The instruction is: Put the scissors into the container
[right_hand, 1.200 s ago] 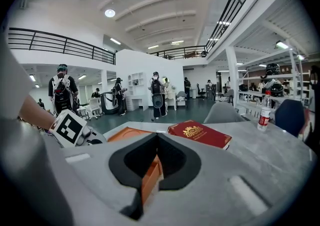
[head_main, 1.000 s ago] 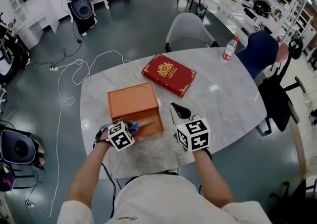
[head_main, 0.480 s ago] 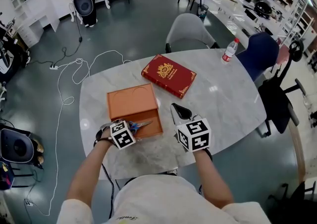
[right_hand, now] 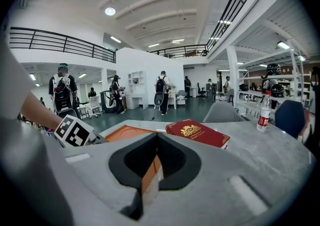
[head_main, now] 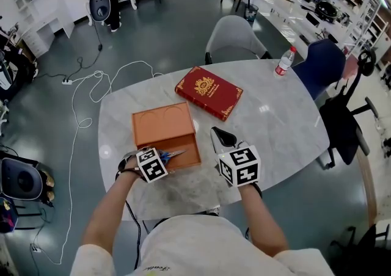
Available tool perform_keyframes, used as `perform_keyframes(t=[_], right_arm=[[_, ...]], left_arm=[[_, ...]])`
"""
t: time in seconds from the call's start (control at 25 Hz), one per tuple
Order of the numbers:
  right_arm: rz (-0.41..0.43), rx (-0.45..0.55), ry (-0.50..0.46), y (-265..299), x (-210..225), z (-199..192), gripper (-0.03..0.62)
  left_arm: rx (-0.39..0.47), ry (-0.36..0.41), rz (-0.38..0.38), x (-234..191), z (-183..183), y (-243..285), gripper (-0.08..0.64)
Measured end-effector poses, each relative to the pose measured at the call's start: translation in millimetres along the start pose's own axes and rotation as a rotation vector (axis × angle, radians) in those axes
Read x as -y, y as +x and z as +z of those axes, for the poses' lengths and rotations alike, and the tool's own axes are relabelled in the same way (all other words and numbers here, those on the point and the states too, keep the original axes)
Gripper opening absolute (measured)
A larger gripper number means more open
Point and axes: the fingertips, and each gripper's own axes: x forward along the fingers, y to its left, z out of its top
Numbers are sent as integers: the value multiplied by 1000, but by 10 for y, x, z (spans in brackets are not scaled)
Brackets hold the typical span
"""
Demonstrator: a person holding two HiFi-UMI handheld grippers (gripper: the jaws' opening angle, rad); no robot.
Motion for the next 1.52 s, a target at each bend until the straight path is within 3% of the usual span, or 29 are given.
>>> perform_keyframes(t=[0.36,0.56,1.12,1.52], right_arm=[[4,2,1,-5,-33,-2,5],[18,-5,0,13,-77,-21,5],[102,7,-19,70,-346,65,5],[124,42,-19,79,-395,225,5]], left_arm=[[9,-20,15,-31,-22,-44,84],[44,-64,67,-116,-17,-152,84],[344,-451,179,-470,16,-915,83],[641,-682,290,-725,-8,-1609,83]])
